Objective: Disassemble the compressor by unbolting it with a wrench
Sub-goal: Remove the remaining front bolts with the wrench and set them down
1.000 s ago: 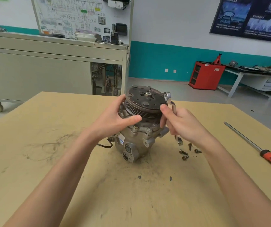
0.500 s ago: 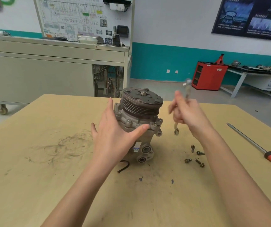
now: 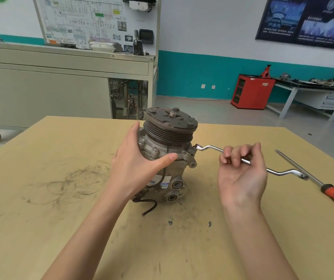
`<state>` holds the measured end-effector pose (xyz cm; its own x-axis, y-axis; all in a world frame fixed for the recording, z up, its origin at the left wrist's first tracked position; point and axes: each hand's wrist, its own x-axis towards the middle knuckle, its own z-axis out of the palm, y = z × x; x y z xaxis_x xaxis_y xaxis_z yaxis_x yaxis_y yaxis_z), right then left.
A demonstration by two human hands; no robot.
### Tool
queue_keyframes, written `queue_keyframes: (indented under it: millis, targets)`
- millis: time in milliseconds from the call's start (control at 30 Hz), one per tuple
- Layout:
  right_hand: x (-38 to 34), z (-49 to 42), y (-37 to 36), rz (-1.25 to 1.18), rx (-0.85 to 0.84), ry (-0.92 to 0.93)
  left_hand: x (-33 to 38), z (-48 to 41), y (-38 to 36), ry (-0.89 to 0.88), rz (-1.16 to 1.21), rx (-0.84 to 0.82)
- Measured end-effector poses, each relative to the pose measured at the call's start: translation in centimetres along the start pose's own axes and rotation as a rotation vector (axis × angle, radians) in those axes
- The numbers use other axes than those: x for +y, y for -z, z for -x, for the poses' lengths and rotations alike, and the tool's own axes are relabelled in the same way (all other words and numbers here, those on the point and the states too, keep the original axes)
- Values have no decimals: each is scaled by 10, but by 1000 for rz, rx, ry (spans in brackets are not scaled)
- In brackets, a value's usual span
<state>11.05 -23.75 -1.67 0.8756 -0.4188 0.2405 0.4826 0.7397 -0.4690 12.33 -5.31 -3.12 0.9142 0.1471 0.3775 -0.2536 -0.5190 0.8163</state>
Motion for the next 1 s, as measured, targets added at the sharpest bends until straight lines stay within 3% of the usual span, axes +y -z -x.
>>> queue_keyframes:
  millis: [300,433,567,667,767,867,1000]
  targets:
    - [19,19,-5,247,-89,158,-1,1,-5,-7,-11,43]
    - [21,17,-6,264,-17,194,1,1,-6,-15,3,63]
    - [22,15,-1,234,-75,172,1,2,-8,-41,12,90]
    - [13,-21,8,62,-53,-73,1,2,-9,-53,12,106]
    - [19,-70,10,-186,-7,-485,1,1,-10,-62,-4,115]
    - [47,-98,-1,-348,-63,-844,0,1,-10,-65,-23,125]
    - [56,-116,-17,76,-207,-863,0,2,-10,-67,-43,130]
